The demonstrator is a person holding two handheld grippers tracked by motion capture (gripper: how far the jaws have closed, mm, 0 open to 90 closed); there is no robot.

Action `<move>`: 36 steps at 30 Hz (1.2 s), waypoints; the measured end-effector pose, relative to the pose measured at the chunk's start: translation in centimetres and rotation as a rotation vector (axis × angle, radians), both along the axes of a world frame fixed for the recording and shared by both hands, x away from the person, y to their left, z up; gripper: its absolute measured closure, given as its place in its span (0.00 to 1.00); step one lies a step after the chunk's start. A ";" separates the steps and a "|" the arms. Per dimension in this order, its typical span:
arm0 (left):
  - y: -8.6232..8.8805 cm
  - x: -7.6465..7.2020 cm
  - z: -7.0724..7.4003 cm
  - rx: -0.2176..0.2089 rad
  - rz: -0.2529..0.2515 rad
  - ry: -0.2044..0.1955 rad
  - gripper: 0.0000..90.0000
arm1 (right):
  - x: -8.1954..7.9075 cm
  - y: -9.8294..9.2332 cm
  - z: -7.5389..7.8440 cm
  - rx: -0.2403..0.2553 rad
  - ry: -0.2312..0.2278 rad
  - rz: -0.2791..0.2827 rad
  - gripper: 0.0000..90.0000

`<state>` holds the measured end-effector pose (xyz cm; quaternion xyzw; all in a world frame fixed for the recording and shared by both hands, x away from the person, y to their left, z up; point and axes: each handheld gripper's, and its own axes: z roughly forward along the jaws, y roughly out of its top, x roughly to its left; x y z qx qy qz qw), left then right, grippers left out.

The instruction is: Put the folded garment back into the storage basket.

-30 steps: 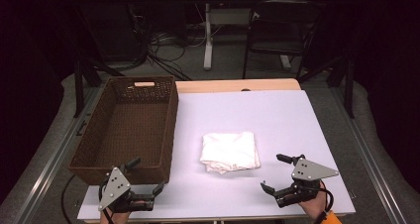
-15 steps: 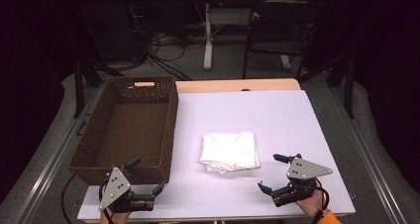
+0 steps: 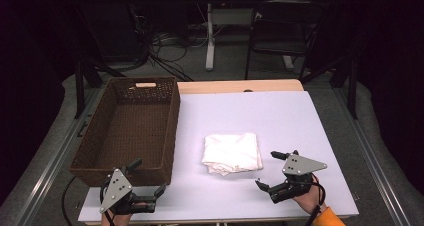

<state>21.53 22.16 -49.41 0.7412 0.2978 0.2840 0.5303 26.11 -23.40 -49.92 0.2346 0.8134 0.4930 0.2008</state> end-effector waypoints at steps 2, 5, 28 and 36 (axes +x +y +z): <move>0.0 0.0 0.0 0.001 0.001 0.000 0.00 | 0.2 0.2 0.0 -0.005 0.004 0.005 0.00; 0.0 0.0 0.0 -0.001 0.000 0.004 0.00 | 0.7 0.5 0.0 -0.011 0.010 0.009 0.00; 0.1 0.0 0.0 0.007 0.006 -0.002 0.00 | 3.5 2.9 -0.2 -0.087 0.034 0.048 0.00; 0.0 0.0 0.0 0.009 0.004 0.003 0.00 | 4.8 3.7 -0.7 -0.135 0.064 0.066 0.00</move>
